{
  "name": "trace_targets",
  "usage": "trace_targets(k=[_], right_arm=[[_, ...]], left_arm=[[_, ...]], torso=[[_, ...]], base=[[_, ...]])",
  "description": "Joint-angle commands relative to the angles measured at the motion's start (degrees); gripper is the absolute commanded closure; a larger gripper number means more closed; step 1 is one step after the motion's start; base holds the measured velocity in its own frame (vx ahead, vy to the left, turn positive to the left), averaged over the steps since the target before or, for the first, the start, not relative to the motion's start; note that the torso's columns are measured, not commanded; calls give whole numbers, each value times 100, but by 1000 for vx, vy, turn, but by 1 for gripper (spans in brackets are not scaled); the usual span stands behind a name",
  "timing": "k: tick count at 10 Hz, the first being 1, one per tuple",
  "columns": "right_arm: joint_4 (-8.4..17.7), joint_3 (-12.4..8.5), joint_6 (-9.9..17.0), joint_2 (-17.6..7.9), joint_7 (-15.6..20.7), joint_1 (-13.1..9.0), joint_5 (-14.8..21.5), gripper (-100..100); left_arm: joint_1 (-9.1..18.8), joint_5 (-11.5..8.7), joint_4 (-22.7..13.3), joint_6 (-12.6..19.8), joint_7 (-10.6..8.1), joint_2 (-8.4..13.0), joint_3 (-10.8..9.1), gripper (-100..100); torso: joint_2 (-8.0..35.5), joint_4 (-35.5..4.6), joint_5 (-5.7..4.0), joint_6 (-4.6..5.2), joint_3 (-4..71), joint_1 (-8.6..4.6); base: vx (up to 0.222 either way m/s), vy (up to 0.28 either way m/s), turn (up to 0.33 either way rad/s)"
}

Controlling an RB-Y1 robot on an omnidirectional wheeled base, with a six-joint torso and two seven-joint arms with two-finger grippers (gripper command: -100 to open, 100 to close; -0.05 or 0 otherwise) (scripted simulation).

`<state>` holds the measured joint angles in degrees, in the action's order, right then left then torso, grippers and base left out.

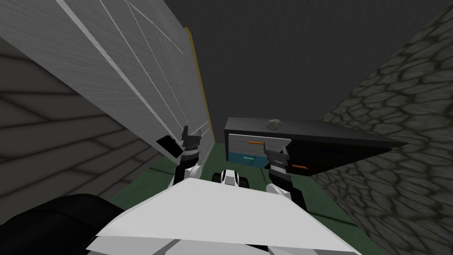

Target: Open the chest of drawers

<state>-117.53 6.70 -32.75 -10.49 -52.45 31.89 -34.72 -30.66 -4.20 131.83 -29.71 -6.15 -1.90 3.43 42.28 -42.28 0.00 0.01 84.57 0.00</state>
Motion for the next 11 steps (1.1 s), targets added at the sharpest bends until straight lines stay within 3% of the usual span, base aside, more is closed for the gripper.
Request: trace_targets(k=[1, 11], right_arm=[[125, 19, -20, 10, -451, 16, -228, -100], [656, 73, -140, 30, -1967, 56, -1010, -100]], left_arm=[[1, 0, 0, 0, 0, 0, 0, 0], [0, 0, 0, 0, 0, 0, 0, 0]], torso=[[-3, 1, 0, -3, 1, 0], [-1, 0, -1, -2, 1, -2]], base=[[24, -7, 91], [19, -5, 118]])
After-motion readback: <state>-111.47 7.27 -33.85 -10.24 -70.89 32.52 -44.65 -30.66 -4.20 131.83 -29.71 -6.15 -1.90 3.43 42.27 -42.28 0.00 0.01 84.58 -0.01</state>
